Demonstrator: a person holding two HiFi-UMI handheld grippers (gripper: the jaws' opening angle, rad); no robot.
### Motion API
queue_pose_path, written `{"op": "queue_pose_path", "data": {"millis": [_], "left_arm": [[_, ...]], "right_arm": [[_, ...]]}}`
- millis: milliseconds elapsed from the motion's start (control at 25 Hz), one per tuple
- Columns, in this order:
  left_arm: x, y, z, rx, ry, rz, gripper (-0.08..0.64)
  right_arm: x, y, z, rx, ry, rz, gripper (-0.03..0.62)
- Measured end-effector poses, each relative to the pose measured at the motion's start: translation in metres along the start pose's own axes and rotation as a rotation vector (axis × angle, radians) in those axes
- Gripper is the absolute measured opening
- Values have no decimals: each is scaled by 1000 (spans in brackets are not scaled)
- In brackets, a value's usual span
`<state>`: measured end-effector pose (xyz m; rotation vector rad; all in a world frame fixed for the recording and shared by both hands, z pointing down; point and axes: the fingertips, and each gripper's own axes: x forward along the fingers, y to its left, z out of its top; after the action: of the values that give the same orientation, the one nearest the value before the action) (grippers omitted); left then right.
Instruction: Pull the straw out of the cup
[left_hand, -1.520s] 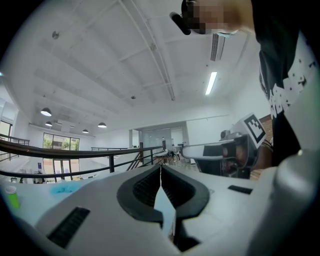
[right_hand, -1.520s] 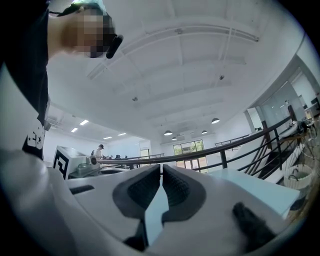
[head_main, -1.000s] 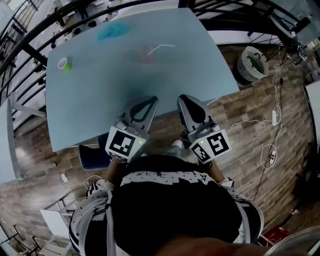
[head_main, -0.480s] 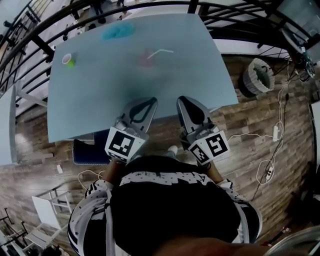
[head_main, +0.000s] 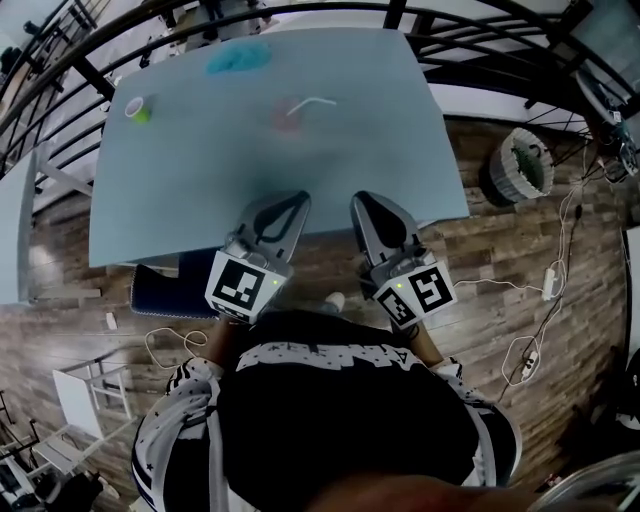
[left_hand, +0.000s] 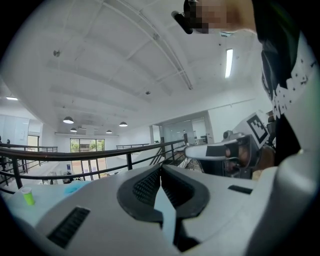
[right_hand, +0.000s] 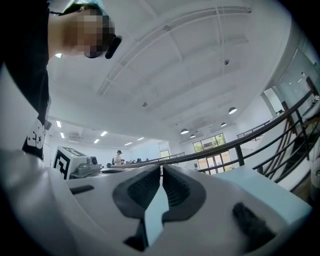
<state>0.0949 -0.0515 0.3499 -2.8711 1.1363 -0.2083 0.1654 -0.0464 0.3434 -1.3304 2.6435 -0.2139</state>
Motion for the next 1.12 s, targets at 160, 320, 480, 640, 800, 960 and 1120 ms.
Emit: {"op": "queue_pose_path", "data": {"millis": [160, 320, 480, 640, 800, 960, 1120], "left_arm": [[5, -5, 4, 10, 3, 9, 14], [15, -17, 7, 17, 1, 3, 14], [22, -23, 8, 24, 1, 0, 14], [25, -28, 8, 28, 5, -2, 14], [26, -27, 7, 30, 1, 7, 14], [26, -25, 6, 25, -7, 12, 14], [27, -21, 4, 24, 0, 12, 14]], "right_arm": [[-4, -6, 5, 0, -4, 12, 28], [-14, -17, 7, -1, -7, 8, 28], [-21, -24, 10, -3, -12, 7, 28], [-25, -30, 11, -7, -15, 6, 28], [-26, -30, 9, -5, -17, 9, 28], [-24, -30, 6, -5, -11, 18, 28], [-19, -32, 6, -7, -14, 17, 28]]}}
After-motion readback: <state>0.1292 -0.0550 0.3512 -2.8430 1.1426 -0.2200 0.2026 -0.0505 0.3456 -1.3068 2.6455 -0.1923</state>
